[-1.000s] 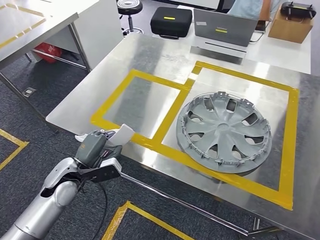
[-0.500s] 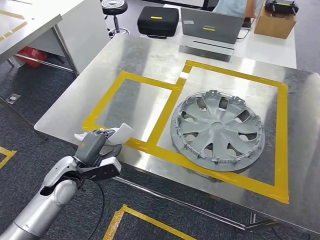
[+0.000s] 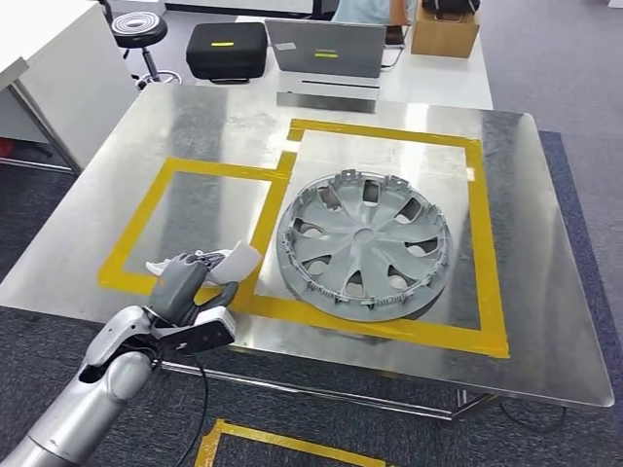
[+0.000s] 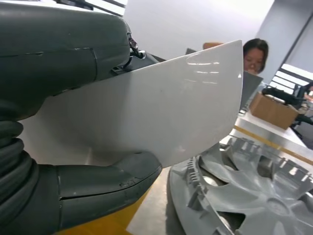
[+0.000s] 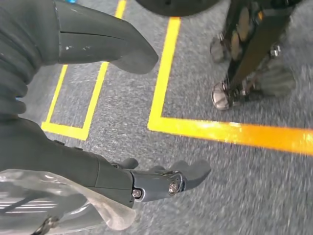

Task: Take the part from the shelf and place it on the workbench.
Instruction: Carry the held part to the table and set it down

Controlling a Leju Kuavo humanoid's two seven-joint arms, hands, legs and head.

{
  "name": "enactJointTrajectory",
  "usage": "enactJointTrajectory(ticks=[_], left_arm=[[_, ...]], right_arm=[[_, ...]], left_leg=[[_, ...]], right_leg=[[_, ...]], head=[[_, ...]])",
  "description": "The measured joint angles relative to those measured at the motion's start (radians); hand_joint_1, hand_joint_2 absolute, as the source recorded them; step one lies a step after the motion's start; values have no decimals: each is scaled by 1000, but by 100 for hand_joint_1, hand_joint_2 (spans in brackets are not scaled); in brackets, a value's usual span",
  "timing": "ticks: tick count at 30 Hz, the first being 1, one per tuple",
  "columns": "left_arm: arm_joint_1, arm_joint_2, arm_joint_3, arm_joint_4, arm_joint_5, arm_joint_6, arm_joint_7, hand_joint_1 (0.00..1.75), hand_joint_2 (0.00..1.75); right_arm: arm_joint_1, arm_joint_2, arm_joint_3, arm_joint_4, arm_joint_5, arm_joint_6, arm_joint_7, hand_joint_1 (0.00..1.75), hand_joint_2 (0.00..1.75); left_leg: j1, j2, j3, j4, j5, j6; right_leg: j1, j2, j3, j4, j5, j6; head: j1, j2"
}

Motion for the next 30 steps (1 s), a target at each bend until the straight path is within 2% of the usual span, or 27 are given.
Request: enactJointTrajectory(ticks=[1,3,4,5,7,9,10,11,12,14,15,16,18,19,20,21,23,24,25,26,27,29,30], left_arm=[[-1,0,0,0,0,0,0,175,175],[-3,-1,0,0,0,0,1,175,175],[-4,-2,0,0,0,0,1,175,175],[-6,-3,0,0,0,0,0,175,175],[-6,-4,0,0,0,0,0,175,175],[-4,-3,0,0,0,0,1,175,175],[-3,-3,-1,0,0,0,1,175,175],[-3,-4,-2,0,0,0,1,175,175],[-3,-4,-2,0,0,0,1,175,175],[-4,-4,-1,0,0,0,1,175,175],[-5,-3,-1,0,0,0,1,175,175],[-5,-3,-1,0,0,0,1,175,175],[-6,-4,-1,0,0,0,1,175,175],[-7,-4,-1,0,0,0,1,175,175],[-8,-4,0,0,0,0,1,175,175],[-8,-3,0,0,0,0,1,175,175],[-5,0,1,0,0,1,1,175,175],[-2,1,1,0,0,0,1,175,175],[0,2,1,1,0,0,1,175,175],[1,3,1,1,0,0,1,175,175],[1,3,0,1,0,0,1,175,175],[-1,3,1,1,0,0,1,175,175],[-2,3,1,1,0,0,1,175,175]], right_arm=[[0,0,0,0,0,0,0,0,175],[4,0,0,0,0,0,0,0,175],[7,0,0,0,0,0,0,0,175],[8,0,0,0,0,0,0,0,175],[5,0,0,0,0,0,0,0,175],[3,0,1,0,0,1,0,0,175],[3,0,1,0,0,1,0,0,175],[4,0,0,0,0,0,0,0,175],[5,0,0,0,0,0,0,0,175],[4,0,0,0,0,0,0,0,175],[3,0,0,0,0,0,0,0,175],[1,0,0,0,0,0,0,0,175],[1,0,0,0,0,0,0,0,175],[3,0,0,0,0,0,0,0,175],[4,0,0,0,0,0,0,0,175],[3,0,0,0,0,0,0,0,175],[1,0,0,0,0,-1,0,0,175],[0,0,0,0,0,-1,0,0,175],[0,0,0,0,0,-1,0,0,175],[1,0,0,0,0,0,0,0,175],[2,0,0,0,0,0,0,0,175],[3,0,0,0,0,0,0,0,175],[2,0,0,0,0,0,0,0,175]], left_leg=[[-1,-10,8,-18,-1,2],[-3,4,10,-31,-1,9],[-3,14,14,-37,2,16],[-2,25,17,-43,5,23],[-5,50,21,-49,7,34],[-9,75,21,-49,6,38],[-10,88,21,-49,5,39],[-11,100,21,-48,4,39],[-11,110,22,-47,2,37],[-15,129,23,-42,-4,30],[-18,138,23,-38,-7,26],[-22,146,23,-36,-9,22],[-23,164,26,-35,-11,16],[-21,162,26,-32,-16,11],[-19,146,21,-15,-31,5],[-16,124,7,22,-55,0],[-10,80,-49,150,-120,-8],[-8,73,-79,213,-143,-10],[-7,72,-99,250,-149,-11],[-6,71,-101,249,-134,-11],[-5,71,-86,210,-102,-11],[-2,66,-26,75,-31,-8],[-1,62,-2,20,-12,-6]], right_leg=[[-2,10,-4,-1,2,7],[-7,22,-13,-3,5,21],[-7,7,-18,2,1,26],[-5,-17,-30,21,-12,30],[-1,-75,-80,120,-65,33],[-2,-93,-139,244,-115,36],[-2,-95,-150,268,-116,38],[-2,-97,-143,257,-101,39],[-2,-104,-115,206,-71,39],[2,-145,-38,68,-21,34],[4,-161,-12,21,-10,29],[6,-169,0,-2,-8,25],[8,-151,0,-5,-6,15],[6,-141,1,-7,-4,11],[4,-131,2,-8,-2,6],[1,-121,4,-10,0,2],[-1,-103,4,-11,2,-5],[-1,-95,4,-10,2,-6],[-1,-87,4,-10,2,-7],[-1,-79,5,-10,2,-8],[-1,-73,6,-10,2,-7],[0,-62,9,-9,1,-3],[2,-58,8,-7,1,2]], head=[[0,0],[0,0],[1,0],[2,0],[4,0],[5,0],[5,0],[5,0],[5,0],[5,0],[5,0],[4,0],[3,0],[3,0],[1,0],[-1,0],[-5,0],[-6,0],[-6,0],[-6,0],[-6,0],[-6,0],[-5,0]])
